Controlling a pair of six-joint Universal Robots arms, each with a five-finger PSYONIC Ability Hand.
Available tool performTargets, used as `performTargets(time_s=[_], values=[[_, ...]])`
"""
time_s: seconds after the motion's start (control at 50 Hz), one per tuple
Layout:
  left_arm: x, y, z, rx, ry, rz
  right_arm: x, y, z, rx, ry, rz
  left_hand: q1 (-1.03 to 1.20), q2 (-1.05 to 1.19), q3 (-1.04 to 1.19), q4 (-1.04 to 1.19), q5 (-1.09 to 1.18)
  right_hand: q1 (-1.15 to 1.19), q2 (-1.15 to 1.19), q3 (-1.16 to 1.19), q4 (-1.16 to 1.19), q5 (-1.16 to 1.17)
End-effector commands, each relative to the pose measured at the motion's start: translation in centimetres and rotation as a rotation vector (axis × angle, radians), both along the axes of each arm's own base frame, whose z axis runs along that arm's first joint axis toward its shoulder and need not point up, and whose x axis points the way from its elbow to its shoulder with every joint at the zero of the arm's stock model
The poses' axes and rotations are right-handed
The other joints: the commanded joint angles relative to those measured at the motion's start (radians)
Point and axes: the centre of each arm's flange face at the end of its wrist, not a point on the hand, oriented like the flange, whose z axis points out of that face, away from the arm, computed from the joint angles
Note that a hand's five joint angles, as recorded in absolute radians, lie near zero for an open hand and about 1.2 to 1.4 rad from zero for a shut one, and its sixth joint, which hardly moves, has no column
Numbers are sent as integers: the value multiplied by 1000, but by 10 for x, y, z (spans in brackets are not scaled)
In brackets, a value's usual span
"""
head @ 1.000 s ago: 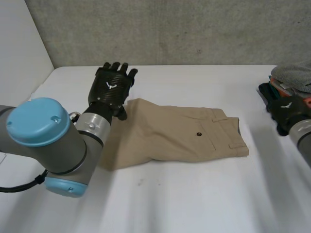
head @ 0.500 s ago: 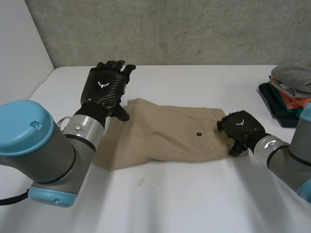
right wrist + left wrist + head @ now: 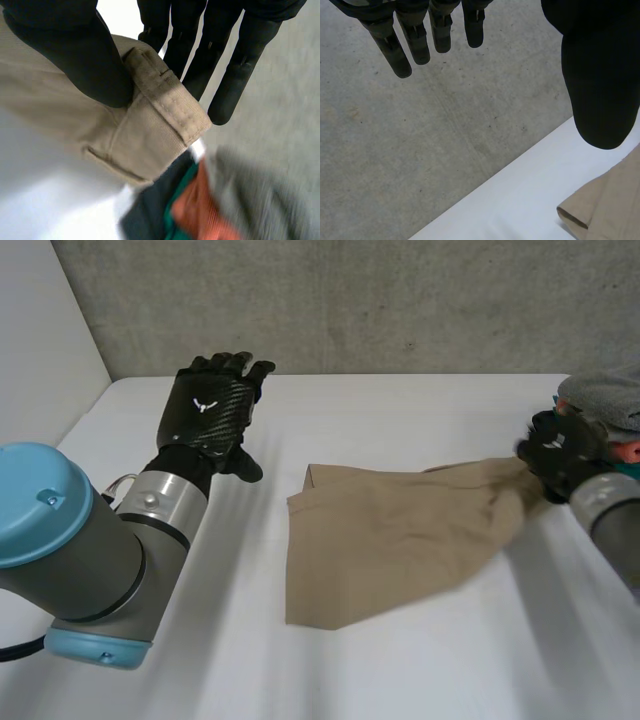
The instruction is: Fold the laundry.
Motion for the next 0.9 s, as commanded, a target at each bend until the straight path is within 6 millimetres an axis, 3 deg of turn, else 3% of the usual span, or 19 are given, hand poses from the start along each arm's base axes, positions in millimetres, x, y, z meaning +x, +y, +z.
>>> performTargets(time_s=[0.02,0.08,0.12,0.16,0.18,0.2,0.28,0.32,0.42,0.44,0.52,0.6,0.7,0.9], values=[[3,1,3,-5,2,10,109,67,9,-188,-52,408,-15,-31,-38,-27,-47,306,229,220,198,239],[3,1,6,-13,6,13,136,103,-22,-162,-38,597,-15,-31,-38,-27,-47,306,229,220,198,239],[3,0,8,-20,10,16,146,127,-44,-125,0,719,-15,-31,-38,-27,-47,306,229,220,198,239],[3,-2,12,-30,17,18,148,137,-54,-119,28,781,-15,-31,-38,-27,-47,306,229,220,198,239],[3,-3,13,-33,18,19,148,141,-56,-120,34,804,-15,-31,-38,-27,-47,153,76,67,45,86],[3,-4,14,-37,21,21,148,143,-57,-130,45,833,-15,-31,-38,-27,-47,-246,-324,-332,-355,-314],[1,-10,23,-62,36,25,148,144,-54,-136,39,839,-15,-31,-38,-27,-47,-915,-993,-1001,-1024,-983],[-2,-13,28,-74,45,25,146,142,-50,-121,22,816,-15,-31,-38,-27,-47,-915,-993,-1001,-1024,-983],[-18,-21,27,-70,46,16,114,109,0,-27,-248,640,-15,-31,-38,-27,-47,-915,-993,-1001,-1024,-983],[-22,-21,26,-64,43,9,102,97,13,34,-388,579,-15,-31,-38,-27,-47,-915,-993,-1001,-1024,-983],[-47,-17,19,-31,22,-48,76,69,35,186,-714,456,-15,-31,-38,-27,-47,-915,-993,-1001,-1024,-983],[-78,-10,-6,32,-24,-117,46,46,54,244,-855,331,-15,-31,-38,-27,-47,-915,-993,-1001,-1024,-983],[-104,-1,-35,108,-83,-165,33,30,44,356,-843,219,-15,-31,-38,-27,-47,-915,-993,-1001,-1024,-983],[-104,19,-70,226,-182,-10,43,3,7,491,-572,209,-3,-19,-26,-14,-35,-915,-993,-1001,-1024,-983]])
